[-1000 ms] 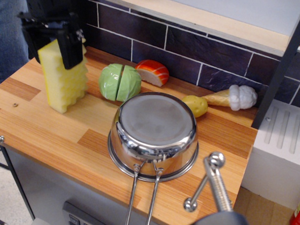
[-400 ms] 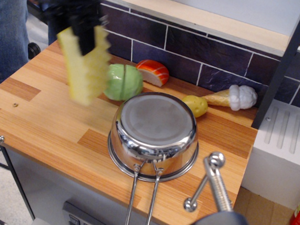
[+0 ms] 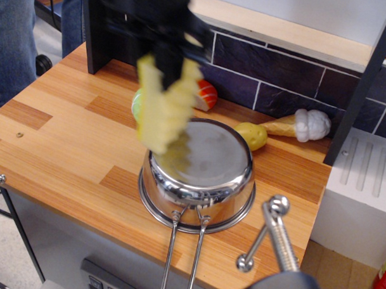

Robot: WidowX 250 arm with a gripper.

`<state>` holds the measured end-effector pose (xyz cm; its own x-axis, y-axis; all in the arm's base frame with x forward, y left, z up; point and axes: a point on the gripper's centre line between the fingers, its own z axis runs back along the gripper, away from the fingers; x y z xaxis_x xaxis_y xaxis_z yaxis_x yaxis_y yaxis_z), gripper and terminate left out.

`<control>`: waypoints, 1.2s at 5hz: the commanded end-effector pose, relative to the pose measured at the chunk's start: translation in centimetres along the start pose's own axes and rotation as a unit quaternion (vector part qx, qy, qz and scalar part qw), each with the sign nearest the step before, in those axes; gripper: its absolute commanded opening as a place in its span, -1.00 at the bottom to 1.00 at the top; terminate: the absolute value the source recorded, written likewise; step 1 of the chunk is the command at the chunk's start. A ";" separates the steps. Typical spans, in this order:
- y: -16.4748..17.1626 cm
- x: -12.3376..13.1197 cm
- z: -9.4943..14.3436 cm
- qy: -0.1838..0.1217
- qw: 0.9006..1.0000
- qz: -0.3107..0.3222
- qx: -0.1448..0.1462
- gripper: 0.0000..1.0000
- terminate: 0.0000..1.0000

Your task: Wipe pot with sponge

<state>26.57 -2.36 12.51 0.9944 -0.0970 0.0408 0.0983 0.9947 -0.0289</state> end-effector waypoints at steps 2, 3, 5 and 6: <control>-4.4 0.9 -3.7 0.027 0.997 0.002 0.074 -1.00 -1.00; -6.4 0.7 -2.3 0.046 0.999 -0.008 -0.028 -1.00 -1.00; -9.8 1.4 0.6 0.037 0.990 -0.034 -0.135 -1.00 -1.00; -10.9 1.6 1.9 0.026 0.988 -0.044 -0.143 -1.00 -1.00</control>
<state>26.70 -13.38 13.23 0.9788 -0.1935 -0.0674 0.1644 0.9382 -0.3046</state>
